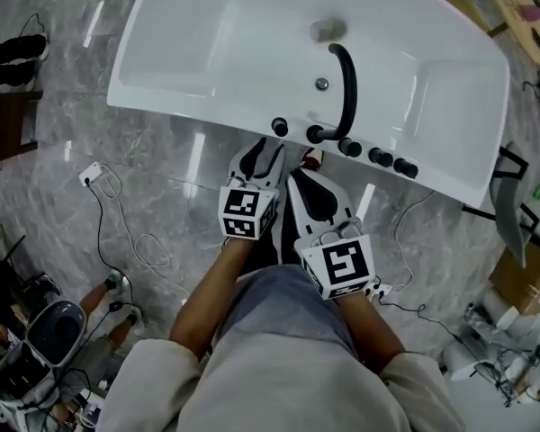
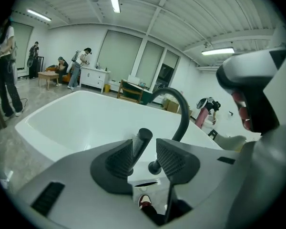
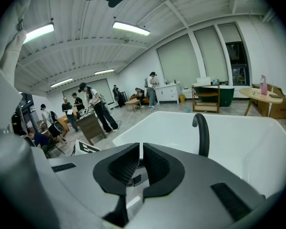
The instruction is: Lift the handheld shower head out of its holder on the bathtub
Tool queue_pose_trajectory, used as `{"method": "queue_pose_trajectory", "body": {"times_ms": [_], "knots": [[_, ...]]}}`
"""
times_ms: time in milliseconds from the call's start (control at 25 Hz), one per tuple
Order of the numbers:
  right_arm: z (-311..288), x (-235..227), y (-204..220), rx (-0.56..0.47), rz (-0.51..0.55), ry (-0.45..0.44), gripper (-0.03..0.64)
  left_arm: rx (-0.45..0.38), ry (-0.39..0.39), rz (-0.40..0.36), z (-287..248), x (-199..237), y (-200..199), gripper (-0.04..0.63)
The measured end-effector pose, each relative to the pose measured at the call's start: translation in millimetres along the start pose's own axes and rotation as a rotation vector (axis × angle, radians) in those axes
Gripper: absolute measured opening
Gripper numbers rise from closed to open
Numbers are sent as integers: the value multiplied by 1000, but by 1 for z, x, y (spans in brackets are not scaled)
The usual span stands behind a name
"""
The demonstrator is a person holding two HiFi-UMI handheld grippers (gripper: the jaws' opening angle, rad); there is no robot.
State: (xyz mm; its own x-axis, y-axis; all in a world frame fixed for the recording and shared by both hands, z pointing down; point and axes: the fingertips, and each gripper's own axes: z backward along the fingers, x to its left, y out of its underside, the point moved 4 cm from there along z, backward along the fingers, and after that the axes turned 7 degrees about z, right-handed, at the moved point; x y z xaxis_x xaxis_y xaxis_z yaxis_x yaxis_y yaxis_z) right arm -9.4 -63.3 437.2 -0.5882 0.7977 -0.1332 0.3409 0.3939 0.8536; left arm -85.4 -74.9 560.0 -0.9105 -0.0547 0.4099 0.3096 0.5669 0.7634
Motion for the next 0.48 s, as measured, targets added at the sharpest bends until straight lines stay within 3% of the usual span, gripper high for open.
{"method": "queue_pose_trajectory", "body": {"times_ms": [320,480], "knots": [[-10,-12,16,31,-30,-12,20,37,-31,38,-42,18,24,172],[-10,-17,26,49,-43,-22,20,73,-38,-42,-59,18,41,172]]}}
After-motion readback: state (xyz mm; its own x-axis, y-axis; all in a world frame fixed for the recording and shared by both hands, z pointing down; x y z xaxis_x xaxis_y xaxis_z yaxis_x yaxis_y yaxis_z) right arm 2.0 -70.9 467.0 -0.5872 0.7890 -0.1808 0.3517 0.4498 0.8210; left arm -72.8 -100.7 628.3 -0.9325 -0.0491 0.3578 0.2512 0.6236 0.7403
